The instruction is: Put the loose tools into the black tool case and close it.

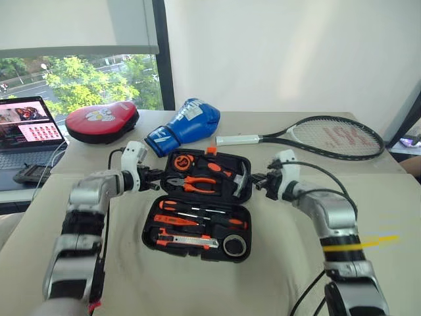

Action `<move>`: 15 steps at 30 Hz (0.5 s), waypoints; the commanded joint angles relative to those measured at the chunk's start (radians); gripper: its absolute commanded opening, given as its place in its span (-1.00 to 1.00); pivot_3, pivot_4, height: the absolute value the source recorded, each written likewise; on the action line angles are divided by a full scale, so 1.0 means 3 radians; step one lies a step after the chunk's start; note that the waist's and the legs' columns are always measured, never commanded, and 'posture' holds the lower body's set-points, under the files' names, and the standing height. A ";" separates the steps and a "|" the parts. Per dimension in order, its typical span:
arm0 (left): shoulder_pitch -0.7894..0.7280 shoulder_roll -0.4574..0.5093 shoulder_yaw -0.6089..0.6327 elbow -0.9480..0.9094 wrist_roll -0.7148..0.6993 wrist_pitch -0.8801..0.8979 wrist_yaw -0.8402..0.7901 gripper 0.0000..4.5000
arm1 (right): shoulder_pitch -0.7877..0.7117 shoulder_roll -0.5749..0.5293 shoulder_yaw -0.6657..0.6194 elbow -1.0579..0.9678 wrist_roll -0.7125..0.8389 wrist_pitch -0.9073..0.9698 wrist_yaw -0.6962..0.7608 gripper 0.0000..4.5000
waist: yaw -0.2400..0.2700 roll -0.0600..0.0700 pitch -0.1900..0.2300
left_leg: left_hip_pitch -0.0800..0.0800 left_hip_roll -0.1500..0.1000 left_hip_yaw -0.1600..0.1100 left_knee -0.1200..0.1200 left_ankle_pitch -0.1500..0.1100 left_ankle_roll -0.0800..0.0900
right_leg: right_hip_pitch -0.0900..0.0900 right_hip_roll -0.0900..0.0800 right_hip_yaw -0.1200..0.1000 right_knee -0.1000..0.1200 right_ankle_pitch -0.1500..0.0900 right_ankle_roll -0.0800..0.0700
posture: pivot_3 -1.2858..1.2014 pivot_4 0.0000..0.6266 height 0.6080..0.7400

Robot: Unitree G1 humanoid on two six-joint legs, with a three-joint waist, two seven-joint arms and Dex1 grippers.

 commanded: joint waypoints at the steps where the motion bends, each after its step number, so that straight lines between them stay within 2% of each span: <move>1: 0.0206 -0.0136 -0.0064 -0.0843 -0.0104 -0.0659 -0.0043 -0.96 | 0.0018 0.0054 0.0073 -0.0626 0.0062 -0.0636 0.0129 -1.00 | 0.0016 0.0000 0.0001 | -0.0002 0.0001 0.0000 0.0005 0.0000 0.0000 | 0.0000 0.0001 0.0000 -0.0001 0.0000 0.0000 | 0.03 -0.52 1.00; 6: 0.0678 0.0020 -0.0253 -0.0930 0.0473 -0.1952 0.0001 -0.96 | 0.0228 -0.0100 0.0116 -0.0748 -0.0211 -0.1201 0.0121 -1.00 | 0.0022 -0.0001 0.0002 | 0.0004 0.0001 0.0004 0.0018 0.0008 0.0000 | 0.0007 -0.0001 0.0005 -0.0002 0.0008 -0.0006 | 0.03 -0.52 1.00; 10: 0.1101 0.0165 -0.0387 -0.0775 0.0880 -0.3059 0.0033 -0.96 | 0.0657 -0.0262 0.0192 -0.0932 -0.0344 -0.1662 0.0280 -1.00 | 0.0043 0.0000 0.0002 | 0.0008 0.0001 0.0004 0.0017 0.0013 0.0003 | 0.0008 -0.0004 0.0005 0.0000 0.0015 -0.0014 | 0.03 -0.52 1.00; 15: 0.1406 0.0356 -0.0366 -0.0472 0.1019 -0.3622 0.0030 -0.96 | 0.1365 -0.0534 0.0134 -0.1261 -0.0380 -0.1949 0.0429 -1.00 | 0.0063 0.0000 0.0002 | 0.0010 0.0001 0.0006 0.0013 0.0012 0.0006 | 0.0009 -0.0012 0.0003 -0.0001 0.0015 -0.0013 | 0.03 -0.52 1.00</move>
